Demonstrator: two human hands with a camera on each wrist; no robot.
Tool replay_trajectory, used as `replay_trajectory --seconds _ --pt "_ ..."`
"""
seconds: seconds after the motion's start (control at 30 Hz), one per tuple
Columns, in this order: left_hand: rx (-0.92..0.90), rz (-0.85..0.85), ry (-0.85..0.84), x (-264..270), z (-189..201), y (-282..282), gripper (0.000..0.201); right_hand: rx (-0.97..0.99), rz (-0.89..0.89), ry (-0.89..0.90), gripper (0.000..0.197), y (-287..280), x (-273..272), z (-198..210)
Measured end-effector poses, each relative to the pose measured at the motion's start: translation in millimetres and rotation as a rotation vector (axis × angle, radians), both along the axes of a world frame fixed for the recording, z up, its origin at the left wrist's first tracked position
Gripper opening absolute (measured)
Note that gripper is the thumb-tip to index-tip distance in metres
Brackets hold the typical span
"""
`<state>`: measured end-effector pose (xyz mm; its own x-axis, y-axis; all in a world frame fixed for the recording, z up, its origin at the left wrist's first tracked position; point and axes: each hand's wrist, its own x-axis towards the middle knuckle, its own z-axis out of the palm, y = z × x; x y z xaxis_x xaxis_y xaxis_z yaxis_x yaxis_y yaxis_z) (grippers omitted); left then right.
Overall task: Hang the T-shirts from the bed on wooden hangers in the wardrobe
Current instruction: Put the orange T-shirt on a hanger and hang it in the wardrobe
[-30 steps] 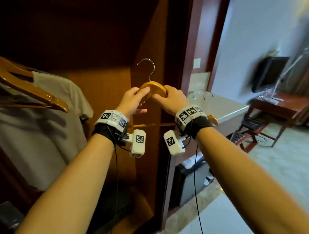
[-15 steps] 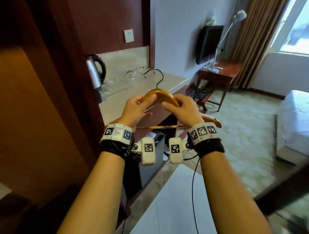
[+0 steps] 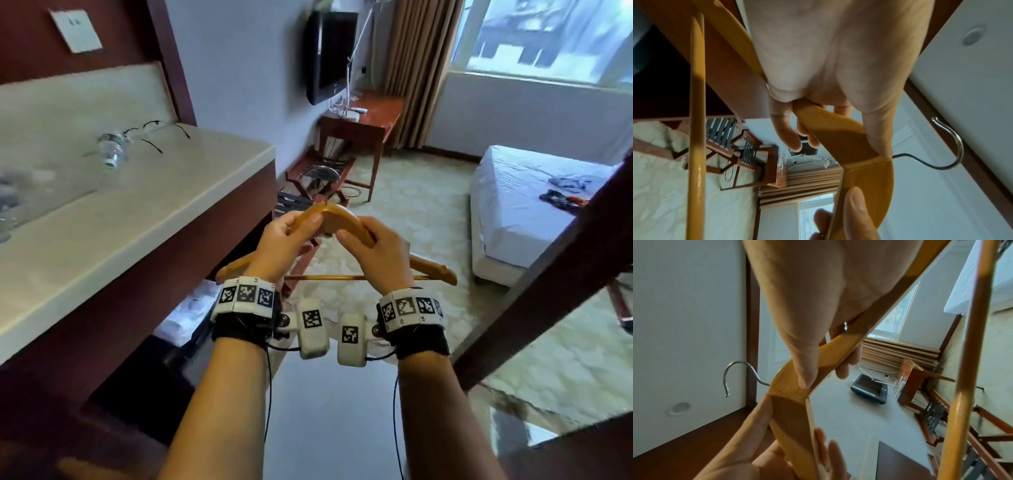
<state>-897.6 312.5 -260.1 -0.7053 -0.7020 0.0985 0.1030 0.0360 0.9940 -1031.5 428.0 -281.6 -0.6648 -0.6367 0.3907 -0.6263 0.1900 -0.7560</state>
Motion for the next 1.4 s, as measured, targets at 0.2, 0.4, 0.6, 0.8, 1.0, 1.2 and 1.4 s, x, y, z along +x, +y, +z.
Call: replay_trajectory --seconds 0.2,0.4,0.6,0.8,1.0,1.2,1.4 --pt "0.019 -0.116 -0.018 -110 -22 -52 0.032 0.015 -0.092 -0.055 0.031 -35 -100 -22" --pt "0.024 -0.31 -0.094 -235 -23 -131 0.036 -0.035 -0.23 -0.03 0.041 -97 -206 -29" --pt "0.068 -0.375 -0.072 -348 -19 -177 0.04 -0.055 -0.378 -0.055 0.04 -136 -297 -29" --pt "0.095 -0.447 -0.08 -460 -29 -202 0.04 -0.047 -0.455 -0.082 0.04 -157 -401 -43" --pt "0.071 -0.511 -0.087 -606 -45 -237 0.029 -0.077 -0.517 -0.09 0.038 -185 -533 -56" --pt "0.083 -0.513 -0.083 -764 -33 -270 0.024 -0.075 -0.489 -0.117 0.036 -217 -692 -46" --pt "0.074 -0.522 -0.083 -894 -19 -300 0.015 -0.048 -0.479 -0.105 0.023 -247 -825 -30"
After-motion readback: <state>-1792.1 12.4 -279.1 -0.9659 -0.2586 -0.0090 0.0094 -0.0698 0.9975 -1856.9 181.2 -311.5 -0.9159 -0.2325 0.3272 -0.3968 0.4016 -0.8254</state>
